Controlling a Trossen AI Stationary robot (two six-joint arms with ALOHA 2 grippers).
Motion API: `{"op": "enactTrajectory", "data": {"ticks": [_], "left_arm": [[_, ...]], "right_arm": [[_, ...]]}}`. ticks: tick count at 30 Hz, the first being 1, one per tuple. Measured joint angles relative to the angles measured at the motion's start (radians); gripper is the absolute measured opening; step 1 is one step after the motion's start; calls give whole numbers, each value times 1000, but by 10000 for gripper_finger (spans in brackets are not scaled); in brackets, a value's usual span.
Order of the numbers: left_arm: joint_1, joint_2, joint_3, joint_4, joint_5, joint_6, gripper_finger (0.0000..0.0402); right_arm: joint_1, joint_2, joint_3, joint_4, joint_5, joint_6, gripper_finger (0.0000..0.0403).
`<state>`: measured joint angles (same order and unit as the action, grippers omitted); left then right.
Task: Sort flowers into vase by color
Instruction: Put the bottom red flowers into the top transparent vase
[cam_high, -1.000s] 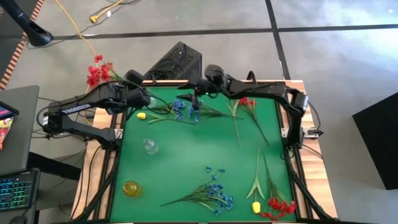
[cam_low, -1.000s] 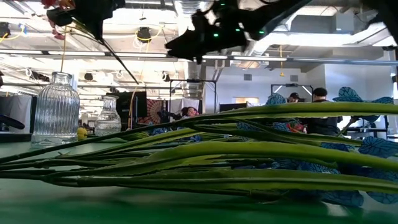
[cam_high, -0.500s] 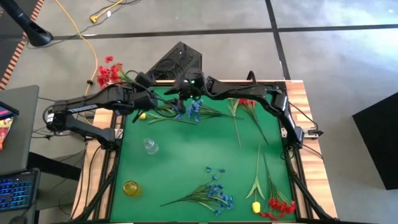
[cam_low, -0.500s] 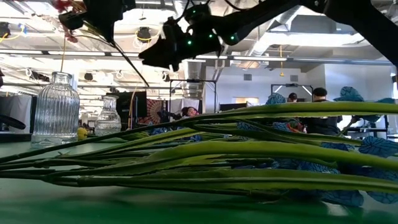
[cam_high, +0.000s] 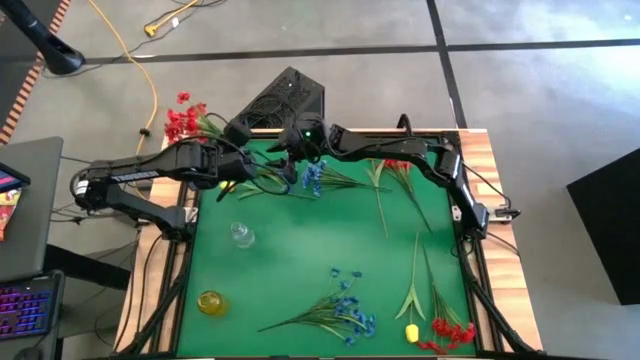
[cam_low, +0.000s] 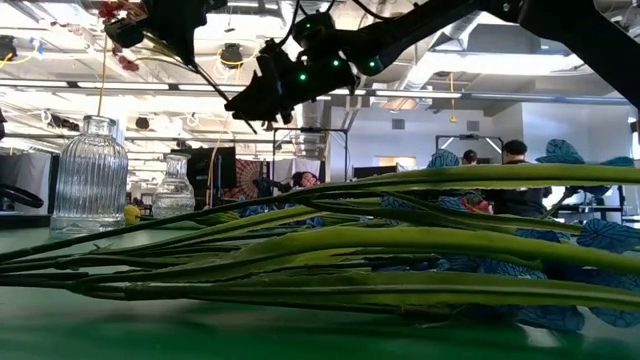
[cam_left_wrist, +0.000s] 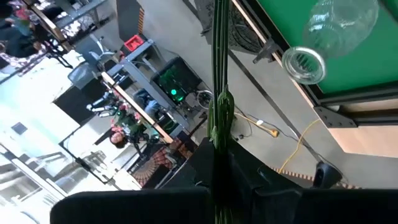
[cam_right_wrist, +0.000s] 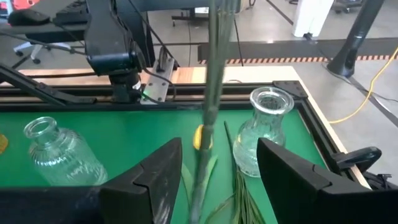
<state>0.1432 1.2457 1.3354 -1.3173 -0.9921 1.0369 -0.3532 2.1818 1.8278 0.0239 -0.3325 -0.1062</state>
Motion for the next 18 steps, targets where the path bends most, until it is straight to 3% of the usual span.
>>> {"op": "enactTrajectory", "data": {"ticks": [7, 18], "left_arm": [[-6, 0, 0, 0, -6, -9, 0], [-5, 0, 0, -1, 69, -83, 15]], "right_arm": [[-1, 0, 0, -27, 0, 0, 198], [0, 0, 0, -41, -5, -14, 46]]}}
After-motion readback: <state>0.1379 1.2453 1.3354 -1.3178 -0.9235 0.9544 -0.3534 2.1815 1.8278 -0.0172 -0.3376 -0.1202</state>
